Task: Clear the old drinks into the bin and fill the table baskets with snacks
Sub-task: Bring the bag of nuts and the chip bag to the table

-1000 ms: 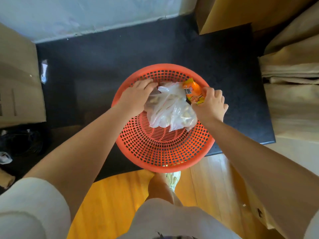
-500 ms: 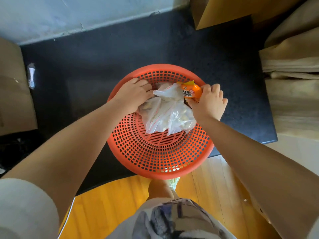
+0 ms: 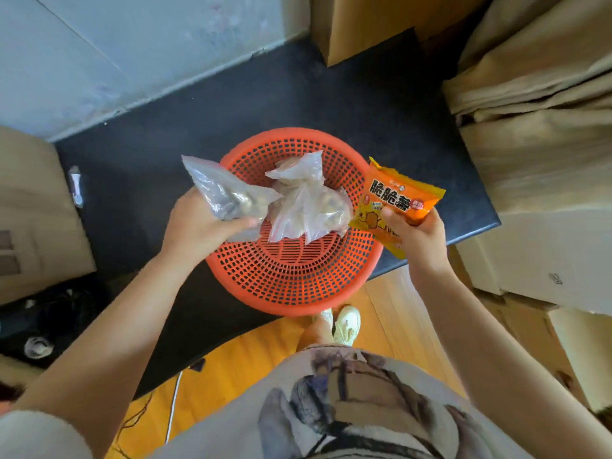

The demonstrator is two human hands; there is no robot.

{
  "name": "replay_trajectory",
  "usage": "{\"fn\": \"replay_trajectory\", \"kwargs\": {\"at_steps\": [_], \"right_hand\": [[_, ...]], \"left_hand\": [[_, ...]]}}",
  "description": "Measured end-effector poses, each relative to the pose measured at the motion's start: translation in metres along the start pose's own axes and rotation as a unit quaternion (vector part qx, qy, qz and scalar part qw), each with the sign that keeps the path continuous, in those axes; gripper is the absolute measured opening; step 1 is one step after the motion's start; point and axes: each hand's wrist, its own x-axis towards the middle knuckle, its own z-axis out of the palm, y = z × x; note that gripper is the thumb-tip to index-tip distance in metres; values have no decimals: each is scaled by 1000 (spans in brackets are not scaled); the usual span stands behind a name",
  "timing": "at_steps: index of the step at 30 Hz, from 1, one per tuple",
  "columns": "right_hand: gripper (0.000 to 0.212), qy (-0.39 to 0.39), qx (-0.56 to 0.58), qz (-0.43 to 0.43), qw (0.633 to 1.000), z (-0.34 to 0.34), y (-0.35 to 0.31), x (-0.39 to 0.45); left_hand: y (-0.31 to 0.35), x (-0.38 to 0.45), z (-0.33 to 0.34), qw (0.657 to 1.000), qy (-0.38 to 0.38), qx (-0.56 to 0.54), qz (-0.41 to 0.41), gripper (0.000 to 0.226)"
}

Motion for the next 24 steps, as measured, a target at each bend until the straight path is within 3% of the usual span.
{"fn": "replay_trajectory", "kwargs": {"at_steps": [3,9,11,15,20,24], "right_hand": [[21,-13,91,25,995,-31,9,-38],[33,75,269,64,958,-94,45,-114],[37,116,327,78,935,-116,62,-144],[42,197,406,71,889,-154,102,-212],[52,326,466,47,821,-171,167,-309],[69,417,474,41,774,-159,224,-398]], "left_hand": [[24,-35,12,992,-71,-105,-6,39],[79,-83,84,949,-206,-238,-10,26],[98,-101,110,935,-268,-233,-6,27],[129,-148,158,900,-395,-183,35,63],[136,-231,197,821,-551,-119,94,52],[113,-309,206,758,-631,-42,162,45]]}}
